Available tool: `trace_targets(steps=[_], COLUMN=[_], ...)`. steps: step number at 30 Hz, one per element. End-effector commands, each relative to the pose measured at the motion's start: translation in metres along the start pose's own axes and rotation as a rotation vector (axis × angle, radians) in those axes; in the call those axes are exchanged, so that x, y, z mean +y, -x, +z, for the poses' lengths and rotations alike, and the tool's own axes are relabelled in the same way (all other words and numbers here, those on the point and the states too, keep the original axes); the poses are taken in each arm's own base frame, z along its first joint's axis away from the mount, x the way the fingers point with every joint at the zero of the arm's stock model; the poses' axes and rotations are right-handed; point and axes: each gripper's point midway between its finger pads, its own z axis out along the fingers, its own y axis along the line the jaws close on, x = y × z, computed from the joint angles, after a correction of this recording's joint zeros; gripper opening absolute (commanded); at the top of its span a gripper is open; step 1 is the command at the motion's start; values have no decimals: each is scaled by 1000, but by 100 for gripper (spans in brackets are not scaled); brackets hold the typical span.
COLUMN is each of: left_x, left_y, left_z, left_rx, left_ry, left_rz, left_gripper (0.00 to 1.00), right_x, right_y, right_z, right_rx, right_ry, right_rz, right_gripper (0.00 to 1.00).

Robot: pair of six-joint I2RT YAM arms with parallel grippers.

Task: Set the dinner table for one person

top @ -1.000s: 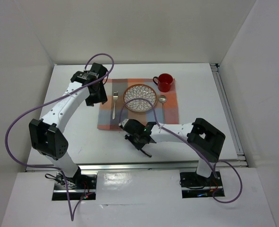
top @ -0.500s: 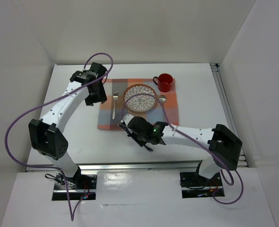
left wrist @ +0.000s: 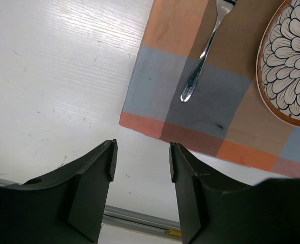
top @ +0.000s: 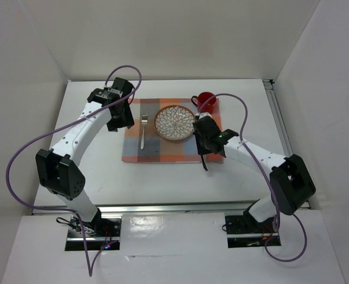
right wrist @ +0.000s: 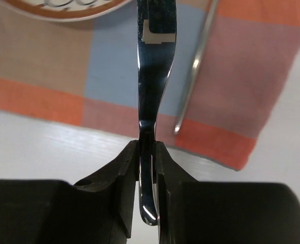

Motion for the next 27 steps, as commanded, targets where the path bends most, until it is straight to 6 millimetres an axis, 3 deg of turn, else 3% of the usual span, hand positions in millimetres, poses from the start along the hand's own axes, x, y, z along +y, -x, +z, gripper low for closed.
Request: trace_targets(steps=[1, 6, 10, 14, 16, 17, 23, 27], left_x=[-2, 1, 5, 7, 5, 6, 5, 3], left_y=[11, 13, 15, 15, 13, 13, 15, 17], left_z=[-15, -14, -11, -5, -2, -2, -4, -3], left_rx=[-48, -48, -54, -46, -34, -34, -41, -41], left_ry=[-38, -34, -21, -11, -13, -13, -18, -18], left_rz=[-43, -51, -50, -55, -52, -43, -45, -45], left_gripper=[62, 62, 62, 62, 62, 62, 62, 62], right_x=[-23, -62, -76, -82, -83, -88, -100, -101], right_y=[25, 41, 53, 47, 57, 50, 52, 50], right_z=[5, 34, 49, 69, 75, 83, 93, 93], right_rx=[-33, -39, -60, -25, -41, -17, -8, 1], right_ry=[-54, -146, -190, -213, -216, -228, -257, -260], right_rz=[97, 114, 124, 105, 125, 140, 181, 180], right_gripper=[0, 0, 0, 0, 0, 0, 0, 14])
